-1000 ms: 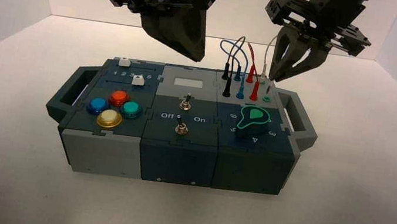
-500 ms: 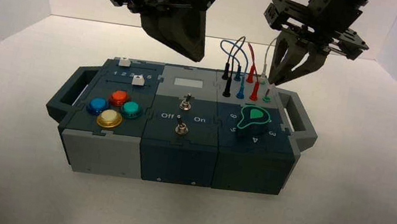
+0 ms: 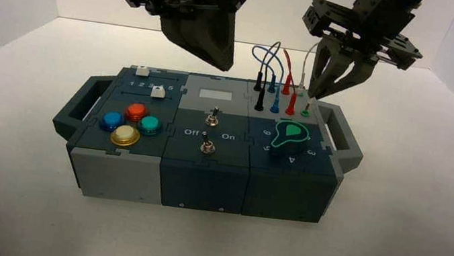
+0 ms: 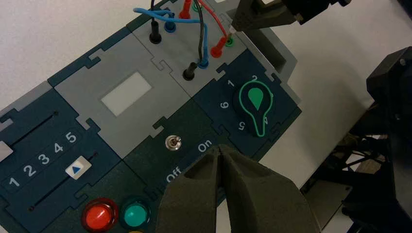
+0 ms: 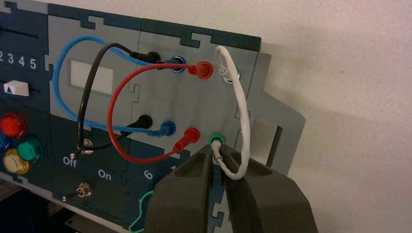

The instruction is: Insert the white wire.

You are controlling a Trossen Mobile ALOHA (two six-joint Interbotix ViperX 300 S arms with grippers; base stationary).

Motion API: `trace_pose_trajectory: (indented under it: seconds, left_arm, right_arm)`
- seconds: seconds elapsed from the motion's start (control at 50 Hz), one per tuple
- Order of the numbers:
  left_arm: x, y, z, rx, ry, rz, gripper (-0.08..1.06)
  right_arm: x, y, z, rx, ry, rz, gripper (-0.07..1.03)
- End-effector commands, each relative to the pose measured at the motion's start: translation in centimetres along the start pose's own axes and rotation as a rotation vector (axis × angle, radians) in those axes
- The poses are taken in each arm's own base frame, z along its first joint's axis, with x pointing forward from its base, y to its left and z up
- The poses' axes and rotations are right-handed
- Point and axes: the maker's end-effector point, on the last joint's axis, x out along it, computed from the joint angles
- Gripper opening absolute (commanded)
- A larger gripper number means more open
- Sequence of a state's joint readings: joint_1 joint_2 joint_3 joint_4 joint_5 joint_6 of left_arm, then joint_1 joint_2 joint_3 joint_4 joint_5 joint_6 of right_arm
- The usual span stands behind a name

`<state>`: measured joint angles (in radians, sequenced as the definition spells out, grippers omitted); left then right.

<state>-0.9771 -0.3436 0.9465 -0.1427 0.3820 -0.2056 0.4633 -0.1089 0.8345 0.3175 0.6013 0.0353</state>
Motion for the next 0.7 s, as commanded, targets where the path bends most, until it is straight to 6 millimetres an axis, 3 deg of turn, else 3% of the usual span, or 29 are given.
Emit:
trace_pose_trajectory:
  seconds: [0.02, 0.7]
  left_arm:
    - [-0.5, -0.4, 1.0, 0.007, -0.031, -0.012, -0.03]
    - [-0.6, -0.5, 1.1, 0.008, -0.032, -0.011, -0.03]
  right_arm:
    - [-0.3, 0.1, 0.5, 0.002, -0.018, 0.004, -0.02]
    - [1.1, 0.0, -0.4, -0.004, 0.015, -0.009, -0.02]
